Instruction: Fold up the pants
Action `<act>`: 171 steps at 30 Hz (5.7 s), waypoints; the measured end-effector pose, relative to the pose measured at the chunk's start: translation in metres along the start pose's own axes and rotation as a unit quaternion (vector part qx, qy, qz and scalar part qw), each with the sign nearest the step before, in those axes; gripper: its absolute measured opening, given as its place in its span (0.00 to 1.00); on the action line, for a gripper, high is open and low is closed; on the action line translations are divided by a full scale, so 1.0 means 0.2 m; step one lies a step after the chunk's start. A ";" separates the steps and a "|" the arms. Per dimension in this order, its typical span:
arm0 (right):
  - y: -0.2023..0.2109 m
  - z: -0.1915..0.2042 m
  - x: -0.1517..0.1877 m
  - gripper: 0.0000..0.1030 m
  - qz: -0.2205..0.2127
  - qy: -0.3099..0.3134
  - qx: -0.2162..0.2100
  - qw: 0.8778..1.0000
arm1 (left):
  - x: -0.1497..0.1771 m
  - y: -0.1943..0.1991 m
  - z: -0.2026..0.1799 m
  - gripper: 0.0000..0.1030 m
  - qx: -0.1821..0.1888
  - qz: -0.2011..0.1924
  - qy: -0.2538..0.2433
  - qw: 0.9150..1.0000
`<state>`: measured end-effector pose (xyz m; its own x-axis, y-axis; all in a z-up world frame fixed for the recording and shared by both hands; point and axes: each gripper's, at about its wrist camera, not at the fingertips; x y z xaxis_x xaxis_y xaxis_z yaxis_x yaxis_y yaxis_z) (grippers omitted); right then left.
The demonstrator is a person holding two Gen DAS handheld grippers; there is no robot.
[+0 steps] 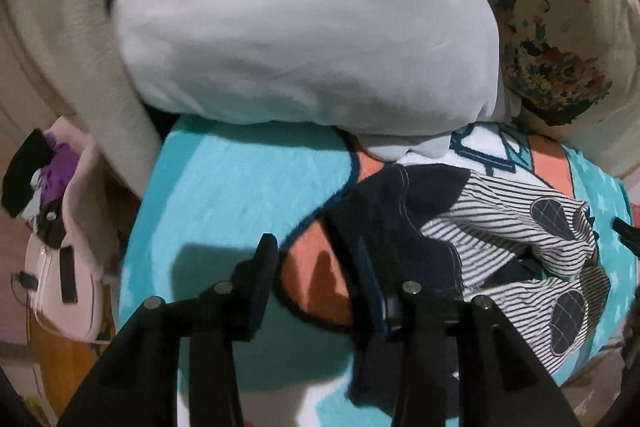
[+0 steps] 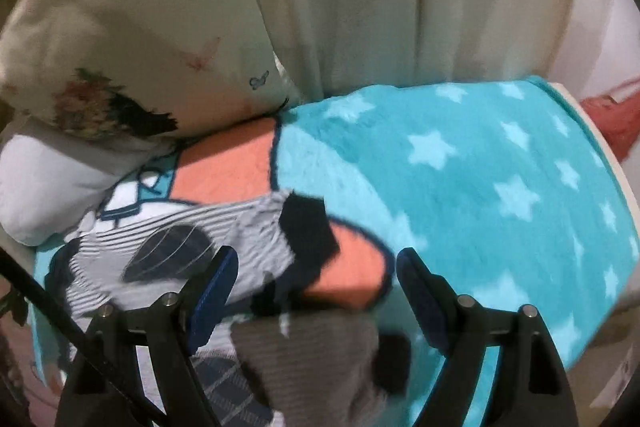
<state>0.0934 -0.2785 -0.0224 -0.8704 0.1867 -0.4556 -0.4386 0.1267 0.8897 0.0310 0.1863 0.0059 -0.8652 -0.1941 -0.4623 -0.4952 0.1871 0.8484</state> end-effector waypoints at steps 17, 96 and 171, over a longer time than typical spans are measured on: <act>-0.32 0.00 -0.27 0.12 0.034 0.067 -0.044 0.996 | 0.09 0.06 -0.23 0.39 -0.025 -0.019 0.043 0.999; -0.01 0.02 -0.01 0.61 0.008 0.058 -0.052 0.997 | 0.04 -0.21 -0.42 0.56 -0.085 0.049 -0.028 0.995; -0.29 0.22 -0.35 0.05 0.049 0.246 -0.187 0.950 | -0.30 -0.55 -0.81 0.06 0.055 0.090 -0.236 0.966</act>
<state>0.1893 -0.2570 -0.0433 -0.8698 -0.3090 -0.3845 -0.3197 -0.2404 0.9165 0.1504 0.0222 -0.0185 -0.8652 0.3063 -0.3971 -0.3155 0.2831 0.9057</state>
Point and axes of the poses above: each gripper's, at about its wrist camera, not at the fingertips, and y roughly against the way its jaws point, z to its left, x to its underside, and after that the axes turned 12 degrees about x, right-handed
